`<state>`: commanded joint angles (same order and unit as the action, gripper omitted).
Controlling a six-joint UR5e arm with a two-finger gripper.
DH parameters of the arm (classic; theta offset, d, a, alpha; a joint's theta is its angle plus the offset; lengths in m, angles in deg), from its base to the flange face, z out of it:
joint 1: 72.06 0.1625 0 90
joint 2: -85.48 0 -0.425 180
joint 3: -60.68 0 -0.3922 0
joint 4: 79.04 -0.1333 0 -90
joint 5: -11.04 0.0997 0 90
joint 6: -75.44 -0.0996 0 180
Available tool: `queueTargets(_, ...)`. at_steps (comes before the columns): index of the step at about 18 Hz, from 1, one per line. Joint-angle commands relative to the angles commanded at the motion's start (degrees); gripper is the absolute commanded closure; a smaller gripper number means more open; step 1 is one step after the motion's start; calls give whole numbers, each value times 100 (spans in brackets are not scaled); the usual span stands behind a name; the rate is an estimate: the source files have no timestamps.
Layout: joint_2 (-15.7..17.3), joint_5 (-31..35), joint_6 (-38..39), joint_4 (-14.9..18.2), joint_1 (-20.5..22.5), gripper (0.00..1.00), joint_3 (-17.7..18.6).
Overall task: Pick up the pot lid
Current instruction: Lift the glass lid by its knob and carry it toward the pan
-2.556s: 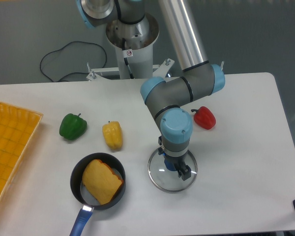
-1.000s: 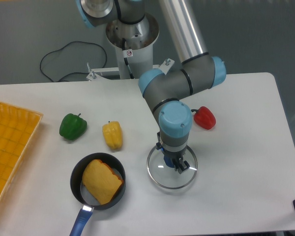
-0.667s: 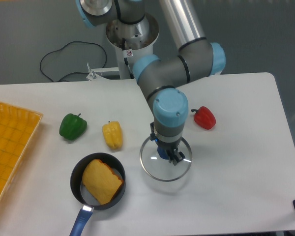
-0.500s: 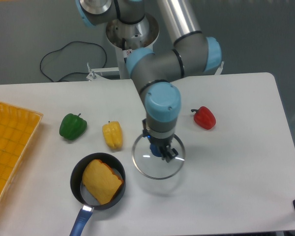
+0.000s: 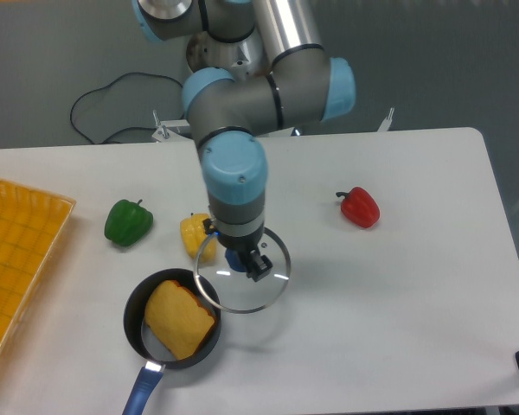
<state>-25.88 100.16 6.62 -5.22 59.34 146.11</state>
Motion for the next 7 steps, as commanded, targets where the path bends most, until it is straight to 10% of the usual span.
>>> queueTargets(7,0,0,114,26,-35,56,35)
